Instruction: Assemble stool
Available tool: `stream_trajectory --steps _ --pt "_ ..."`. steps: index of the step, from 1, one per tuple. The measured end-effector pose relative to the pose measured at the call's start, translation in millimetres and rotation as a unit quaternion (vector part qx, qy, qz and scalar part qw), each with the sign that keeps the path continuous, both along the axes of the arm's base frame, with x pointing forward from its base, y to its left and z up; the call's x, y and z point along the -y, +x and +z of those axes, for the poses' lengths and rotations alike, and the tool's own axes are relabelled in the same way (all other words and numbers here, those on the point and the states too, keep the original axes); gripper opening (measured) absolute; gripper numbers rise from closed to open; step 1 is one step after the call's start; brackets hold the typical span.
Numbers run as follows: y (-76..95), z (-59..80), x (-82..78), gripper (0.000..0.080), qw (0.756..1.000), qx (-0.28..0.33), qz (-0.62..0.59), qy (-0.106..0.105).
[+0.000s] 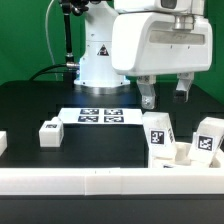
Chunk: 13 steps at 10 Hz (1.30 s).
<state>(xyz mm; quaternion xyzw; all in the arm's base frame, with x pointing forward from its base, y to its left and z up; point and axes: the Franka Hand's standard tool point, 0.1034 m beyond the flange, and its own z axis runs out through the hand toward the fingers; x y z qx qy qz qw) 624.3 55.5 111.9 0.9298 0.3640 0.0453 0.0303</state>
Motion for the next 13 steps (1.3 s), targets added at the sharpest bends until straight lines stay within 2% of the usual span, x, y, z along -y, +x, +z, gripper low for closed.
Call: stream_trajectory --steps 2,3,4,13 --pt "-1.1 -1.0 4.4 0.0649 1.0 -0.009 0.002 -0.004" --pt "-4.6 -2.8 2.2 0.0649 0.999 -0.047 0.007 -0.021" --pt "0.8 -3.8 -0.6 0.0649 0.997 -0.065 0.018 -0.036" --pt "2.9 -14.3 0.8 0.0649 0.994 -0.071 0.079 -0.041"
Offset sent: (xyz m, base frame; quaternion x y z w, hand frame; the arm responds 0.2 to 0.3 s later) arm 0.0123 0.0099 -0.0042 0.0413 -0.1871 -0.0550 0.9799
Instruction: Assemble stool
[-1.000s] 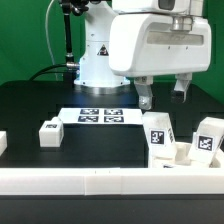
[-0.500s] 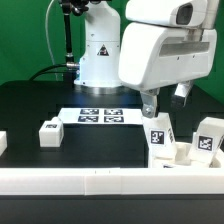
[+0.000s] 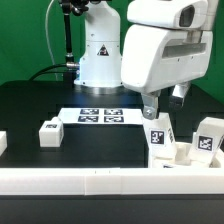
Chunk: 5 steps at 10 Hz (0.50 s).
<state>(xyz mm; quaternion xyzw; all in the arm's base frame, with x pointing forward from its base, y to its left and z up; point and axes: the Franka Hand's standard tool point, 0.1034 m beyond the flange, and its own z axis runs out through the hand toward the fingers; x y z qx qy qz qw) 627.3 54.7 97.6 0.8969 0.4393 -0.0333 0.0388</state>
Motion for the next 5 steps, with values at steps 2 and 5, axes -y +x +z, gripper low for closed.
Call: stream_trajectory --steps 2,5 --pt "-2.0 -6.6 2.0 0.0649 1.0 -0.005 0.0 -0.002" --pt "-3.6 -10.9 4.5 0.0649 1.0 -0.008 -0.008 -0.004"
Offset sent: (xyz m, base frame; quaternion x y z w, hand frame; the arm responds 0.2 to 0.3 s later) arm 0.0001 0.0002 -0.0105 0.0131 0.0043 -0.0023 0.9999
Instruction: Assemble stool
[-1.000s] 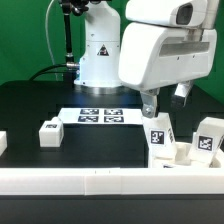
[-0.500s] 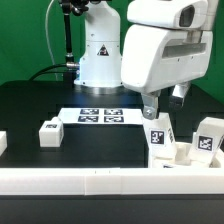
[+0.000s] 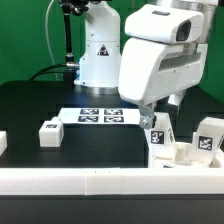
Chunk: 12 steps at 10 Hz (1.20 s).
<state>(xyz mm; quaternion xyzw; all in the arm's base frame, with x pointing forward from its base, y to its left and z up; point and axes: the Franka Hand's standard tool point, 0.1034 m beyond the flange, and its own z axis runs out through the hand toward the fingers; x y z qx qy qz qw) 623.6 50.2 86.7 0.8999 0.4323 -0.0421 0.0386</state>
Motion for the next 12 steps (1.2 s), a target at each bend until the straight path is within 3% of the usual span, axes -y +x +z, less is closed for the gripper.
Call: stream_trajectory --steps 1,2,3,8,11,12 --pt "-0.1 -0.2 -1.3 0.0649 1.0 0.0 -0.001 0.0" --pt "-0.2 -0.6 -1.9 0.0546 1.0 0.0 0.0 0.0" --pt "-0.2 -0.7 -0.9 0.0369 1.0 0.0 -0.001 0.0" --pt "-0.6 -1.1 0.4 0.0334 0.999 0.003 -0.04 -0.002" --pt "-0.8 -1.4 -0.7 0.0335 0.981 0.019 -0.192 -0.008" --pt "-0.8 -1.3 -2.2 0.0337 0.965 0.027 -0.262 -0.01"
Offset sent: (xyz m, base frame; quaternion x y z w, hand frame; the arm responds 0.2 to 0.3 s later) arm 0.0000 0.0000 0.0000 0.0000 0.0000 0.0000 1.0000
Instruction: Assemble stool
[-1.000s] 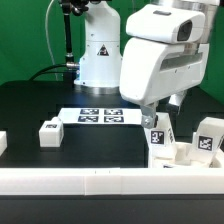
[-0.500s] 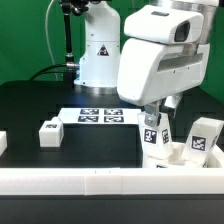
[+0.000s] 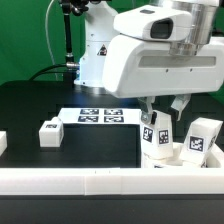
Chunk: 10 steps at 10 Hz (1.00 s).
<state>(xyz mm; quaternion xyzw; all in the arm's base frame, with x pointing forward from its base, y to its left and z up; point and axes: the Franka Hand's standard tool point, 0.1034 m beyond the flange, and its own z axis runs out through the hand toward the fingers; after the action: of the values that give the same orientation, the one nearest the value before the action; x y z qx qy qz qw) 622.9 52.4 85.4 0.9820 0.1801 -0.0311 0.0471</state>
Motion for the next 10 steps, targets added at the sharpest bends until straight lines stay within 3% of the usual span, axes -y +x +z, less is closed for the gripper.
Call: stream_trajectory --steps 3,5,10 --pt "0.9 0.2 -1.5 0.0337 0.984 0.021 -0.175 -0.005" --pt "1.9 -0.1 2.1 0.0337 0.964 0.029 -0.264 0.003" --pt "4.9 -0.4 2.6 0.0337 0.92 0.049 -0.389 0.005"
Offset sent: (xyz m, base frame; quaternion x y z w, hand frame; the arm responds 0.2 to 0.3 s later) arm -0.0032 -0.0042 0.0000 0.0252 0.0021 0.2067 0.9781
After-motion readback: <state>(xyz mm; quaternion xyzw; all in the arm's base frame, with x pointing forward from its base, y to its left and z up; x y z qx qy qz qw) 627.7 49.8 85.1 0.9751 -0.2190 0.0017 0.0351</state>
